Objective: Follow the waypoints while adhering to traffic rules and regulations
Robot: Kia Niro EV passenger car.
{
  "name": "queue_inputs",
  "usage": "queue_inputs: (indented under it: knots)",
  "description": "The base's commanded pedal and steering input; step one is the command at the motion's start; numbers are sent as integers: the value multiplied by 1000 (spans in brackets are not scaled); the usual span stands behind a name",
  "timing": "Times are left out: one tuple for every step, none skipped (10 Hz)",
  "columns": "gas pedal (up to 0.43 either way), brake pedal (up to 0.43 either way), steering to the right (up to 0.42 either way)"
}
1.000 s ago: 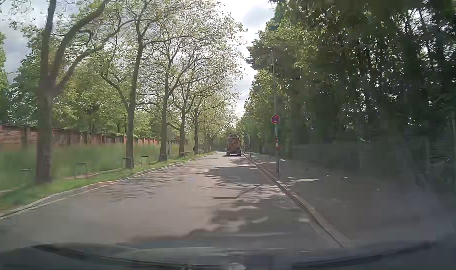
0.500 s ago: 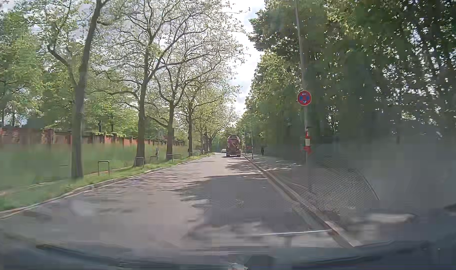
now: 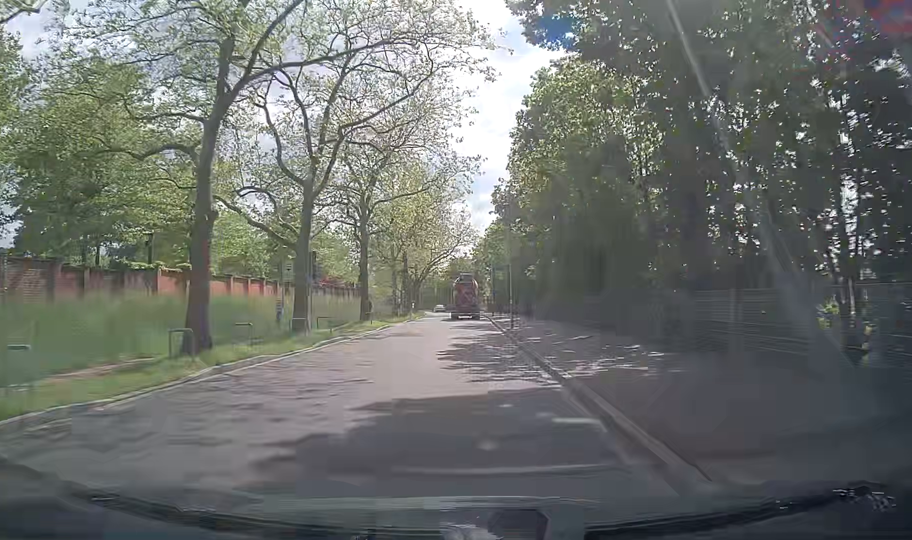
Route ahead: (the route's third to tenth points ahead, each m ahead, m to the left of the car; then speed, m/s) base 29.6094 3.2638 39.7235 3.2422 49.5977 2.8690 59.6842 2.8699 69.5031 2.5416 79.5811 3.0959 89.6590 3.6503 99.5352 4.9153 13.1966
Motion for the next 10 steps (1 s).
queue_inputs:
  knots:
    - [79,0,0]
    - [79,0,0]
    - [79,0,0]
    - [79,0,0]
    - [79,0,0]
    - [79,0,0]
    - [79,0,0]
    - [79,0,0]
    - [79,0,0]
    - [79,0,0]
